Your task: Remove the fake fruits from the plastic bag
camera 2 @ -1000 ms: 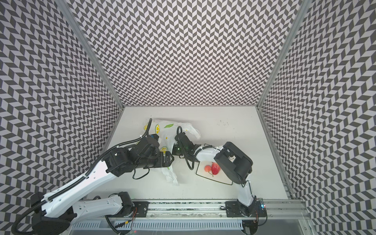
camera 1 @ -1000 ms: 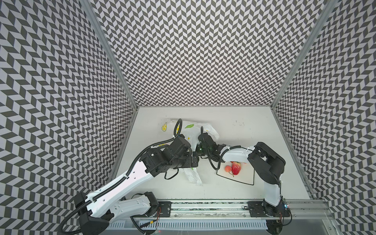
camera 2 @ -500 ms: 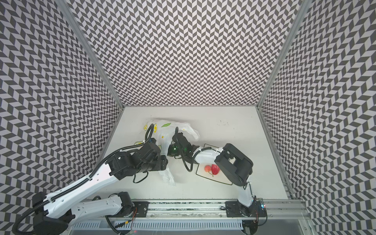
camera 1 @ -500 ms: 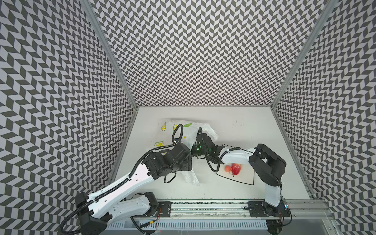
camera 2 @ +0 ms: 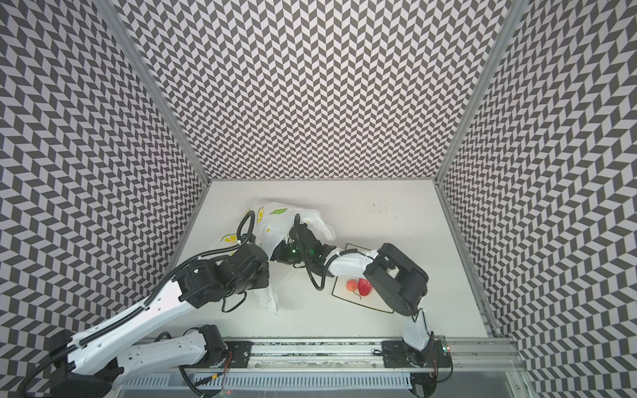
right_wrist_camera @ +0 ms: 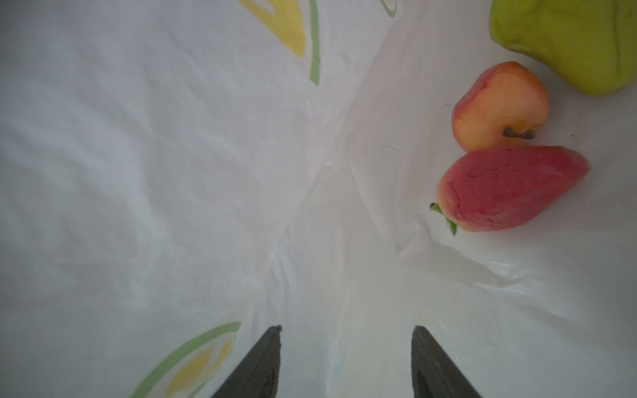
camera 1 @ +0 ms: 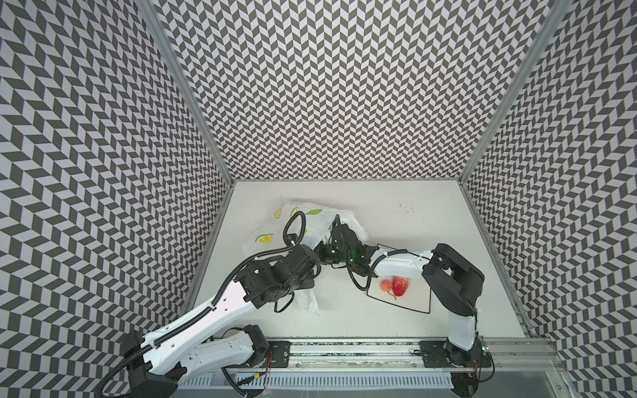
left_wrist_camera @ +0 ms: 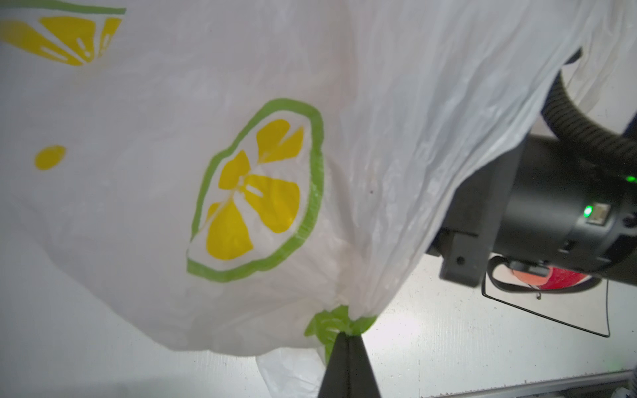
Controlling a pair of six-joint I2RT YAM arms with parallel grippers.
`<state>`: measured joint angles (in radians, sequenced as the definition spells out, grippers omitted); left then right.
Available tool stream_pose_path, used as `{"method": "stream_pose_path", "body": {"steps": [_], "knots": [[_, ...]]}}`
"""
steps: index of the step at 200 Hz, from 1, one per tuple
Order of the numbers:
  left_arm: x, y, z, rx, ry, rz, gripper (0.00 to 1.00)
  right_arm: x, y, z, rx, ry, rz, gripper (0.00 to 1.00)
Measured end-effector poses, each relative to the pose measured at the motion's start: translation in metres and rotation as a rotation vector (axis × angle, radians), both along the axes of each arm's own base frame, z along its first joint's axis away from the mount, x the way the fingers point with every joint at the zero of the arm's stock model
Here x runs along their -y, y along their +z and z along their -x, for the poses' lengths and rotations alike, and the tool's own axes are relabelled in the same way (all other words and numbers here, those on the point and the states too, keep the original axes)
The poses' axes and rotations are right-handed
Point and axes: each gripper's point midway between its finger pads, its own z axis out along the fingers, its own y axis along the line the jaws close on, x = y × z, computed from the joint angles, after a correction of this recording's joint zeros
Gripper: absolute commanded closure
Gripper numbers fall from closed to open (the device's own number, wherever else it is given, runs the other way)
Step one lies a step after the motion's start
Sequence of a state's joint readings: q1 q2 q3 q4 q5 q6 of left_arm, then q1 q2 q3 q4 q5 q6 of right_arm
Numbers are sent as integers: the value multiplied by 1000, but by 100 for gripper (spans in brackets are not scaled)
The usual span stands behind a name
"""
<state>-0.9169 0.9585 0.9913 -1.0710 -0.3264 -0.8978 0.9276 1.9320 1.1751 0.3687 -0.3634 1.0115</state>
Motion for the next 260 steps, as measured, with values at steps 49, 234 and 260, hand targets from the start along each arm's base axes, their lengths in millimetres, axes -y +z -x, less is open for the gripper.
{"method": "stream_pose_path", "body": {"steps": [49,234,260], "knots": [[-26,6,13,5,47,-12,100,6,-10,-24,19,-126,72,34],[-31,17,10,33,110,17,100,-30,-71,-85,-186,-461,129,25],[-28,19,11,25,101,30,82,-34,-82,-87,-212,-483,150,21]]}}
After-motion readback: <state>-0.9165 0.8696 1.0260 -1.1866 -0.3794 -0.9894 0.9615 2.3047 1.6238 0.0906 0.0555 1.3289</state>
